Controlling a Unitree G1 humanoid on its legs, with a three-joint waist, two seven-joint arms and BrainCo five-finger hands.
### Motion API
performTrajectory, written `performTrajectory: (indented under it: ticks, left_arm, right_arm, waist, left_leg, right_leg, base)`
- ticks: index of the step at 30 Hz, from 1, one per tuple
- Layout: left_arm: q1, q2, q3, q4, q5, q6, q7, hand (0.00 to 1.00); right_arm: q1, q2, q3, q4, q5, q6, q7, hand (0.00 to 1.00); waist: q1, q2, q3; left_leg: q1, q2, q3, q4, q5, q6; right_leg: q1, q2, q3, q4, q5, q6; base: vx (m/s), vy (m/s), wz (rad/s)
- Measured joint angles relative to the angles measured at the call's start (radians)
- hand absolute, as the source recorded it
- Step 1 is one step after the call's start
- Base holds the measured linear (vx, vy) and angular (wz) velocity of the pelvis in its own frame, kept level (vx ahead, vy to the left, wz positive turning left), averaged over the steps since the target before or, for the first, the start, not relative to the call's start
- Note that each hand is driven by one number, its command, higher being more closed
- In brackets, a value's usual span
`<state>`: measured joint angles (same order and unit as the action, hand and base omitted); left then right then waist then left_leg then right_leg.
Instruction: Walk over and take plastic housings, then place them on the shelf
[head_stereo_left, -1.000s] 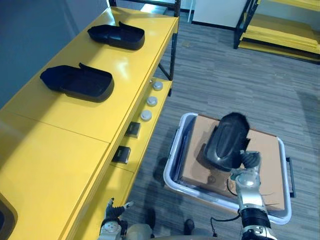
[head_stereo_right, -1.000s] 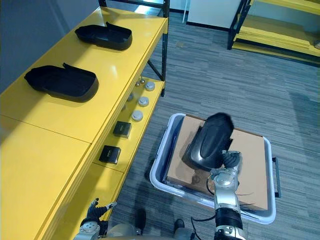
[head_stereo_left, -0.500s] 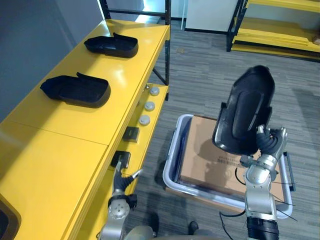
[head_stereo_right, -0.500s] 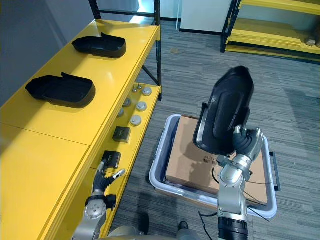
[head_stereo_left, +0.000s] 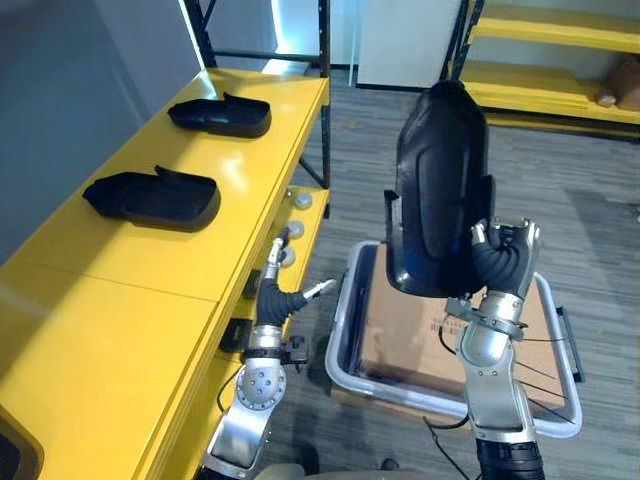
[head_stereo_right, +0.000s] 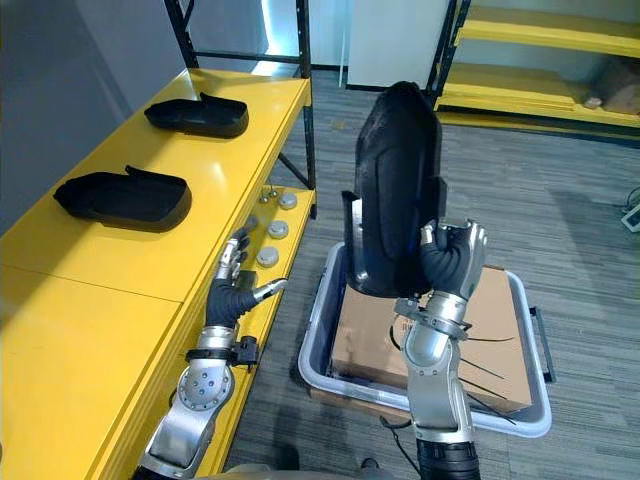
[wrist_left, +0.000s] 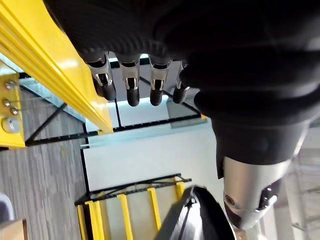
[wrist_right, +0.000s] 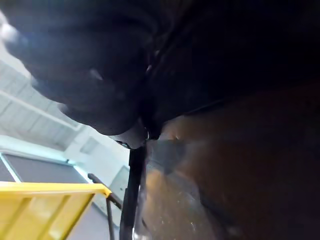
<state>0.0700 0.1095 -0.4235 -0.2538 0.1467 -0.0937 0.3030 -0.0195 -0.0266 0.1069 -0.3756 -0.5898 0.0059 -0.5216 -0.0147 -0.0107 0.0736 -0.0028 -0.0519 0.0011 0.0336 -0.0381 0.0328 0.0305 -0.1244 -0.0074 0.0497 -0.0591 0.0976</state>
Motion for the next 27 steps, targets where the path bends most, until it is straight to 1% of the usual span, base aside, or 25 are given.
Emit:
performTrajectory:
  ticks: [2, 5, 9, 10, 16, 21, 24, 27]
  left_arm:
    - [-0.029, -0.001, -0.032, 0.002, -0.024, 0.000, -0.002, 0.00]
    - [-0.075, -0.006, -0.060, 0.021, -0.058, 0.000, 0.004, 0.00]
    - [-0.107, -0.005, -0.067, 0.039, -0.079, 0.001, 0.014, 0.00]
    - [-0.121, -0.005, -0.074, 0.048, -0.092, 0.001, 0.028, 0.00]
    - [-0.161, -0.002, -0.082, 0.068, -0.120, 0.004, 0.063, 0.00]
    - [-0.180, 0.025, -0.087, 0.069, -0.155, 0.011, 0.081, 0.00]
    - [-0.180, 0.025, -0.087, 0.082, -0.155, 0.017, 0.096, 0.00]
    - [-0.180, 0.025, -0.088, 0.111, -0.154, 0.034, 0.104, 0.00]
  right_arm:
    - [-0.006, 0.001, 0.041, -0.013, 0.004, -0.007, 0.000, 1.00]
    - [-0.022, 0.000, 0.100, -0.013, 0.020, -0.014, -0.004, 1.00]
    - [-0.026, 0.001, 0.106, -0.013, 0.031, -0.018, -0.007, 1.00]
    - [-0.028, 0.001, 0.109, -0.013, 0.032, -0.018, -0.010, 1.00]
    - [-0.041, -0.019, 0.148, -0.006, 0.039, -0.018, -0.025, 1.00]
    - [-0.065, -0.052, 0.170, 0.000, 0.038, -0.018, -0.025, 1.00]
    - [-0.073, -0.064, 0.183, 0.014, 0.038, -0.018, -0.026, 1.00]
    - [-0.074, -0.065, 0.188, 0.054, 0.038, -0.018, -0.026, 1.00]
  waist:
    - [-0.005, 0.006, -0.010]
    - [-0.016, 0.004, -0.030]
    - [-0.022, 0.003, -0.041]
    - [-0.023, 0.002, -0.041]
    - [-0.026, 0.001, -0.050]
    - [-0.026, -0.006, -0.057]
    - [-0.026, -0.012, -0.061]
    - [-0.027, -0.022, -0.069]
  left_leg:
    - [0.000, 0.000, 0.005, 0.000, 0.003, 0.004]
    - [0.001, -0.001, 0.006, 0.000, 0.004, 0.003]
    - [0.001, -0.001, 0.006, 0.000, 0.004, 0.004]
    - [0.001, -0.001, 0.007, 0.000, 0.004, 0.004]
    - [0.001, -0.001, 0.009, 0.000, 0.004, 0.004]
    - [0.001, -0.001, 0.014, -0.001, 0.009, 0.006]
    - [-0.001, -0.001, 0.020, -0.001, 0.010, 0.007]
    - [-0.001, -0.001, 0.023, -0.002, 0.012, 0.008]
  right_leg:
    - [-0.002, 0.000, 0.007, -0.001, 0.003, 0.000]
    - [-0.002, 0.000, 0.008, -0.003, 0.003, 0.000]
    - [-0.001, 0.000, 0.009, -0.003, 0.003, -0.001]
    - [-0.001, 0.000, 0.010, -0.003, 0.003, -0.001]
    - [-0.003, 0.001, 0.012, -0.003, 0.005, -0.003]
    - [-0.011, 0.001, 0.016, -0.003, 0.008, -0.005]
    - [-0.017, 0.001, 0.023, -0.002, 0.009, -0.005]
    - [-0.019, 0.001, 0.032, -0.002, 0.011, -0.005]
  base:
    - [-0.02, 0.006, -0.09]
    - [0.00, 0.001, -0.01]
    - [0.00, 0.000, 0.00]
    - [0.00, 0.000, 0.00]
    - [0.00, 0.000, 0.00]
    - [-0.02, -0.002, -0.01]
    - [-0.04, -0.002, -0.06]
    - [-0.02, -0.002, -0.03]
